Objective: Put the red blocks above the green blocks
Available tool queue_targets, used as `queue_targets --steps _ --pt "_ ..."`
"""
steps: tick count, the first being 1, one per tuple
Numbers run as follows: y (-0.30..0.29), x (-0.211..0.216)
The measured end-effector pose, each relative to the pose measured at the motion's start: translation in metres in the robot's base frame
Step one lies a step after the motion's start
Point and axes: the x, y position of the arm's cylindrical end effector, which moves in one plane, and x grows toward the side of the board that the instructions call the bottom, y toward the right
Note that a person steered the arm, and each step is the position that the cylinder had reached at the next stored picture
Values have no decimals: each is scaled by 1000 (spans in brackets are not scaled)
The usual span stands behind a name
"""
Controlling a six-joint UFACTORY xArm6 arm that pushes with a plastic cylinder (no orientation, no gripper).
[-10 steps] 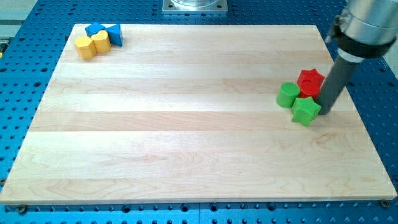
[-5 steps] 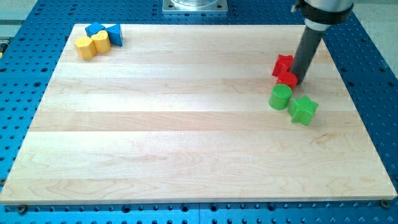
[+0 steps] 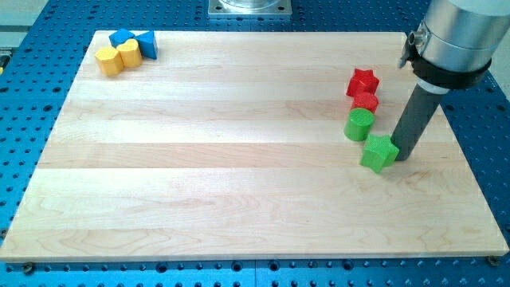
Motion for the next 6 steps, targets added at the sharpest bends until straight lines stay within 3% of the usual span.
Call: queue_targets --steps 2,6 --pt "5 28" --pt "-29 12"
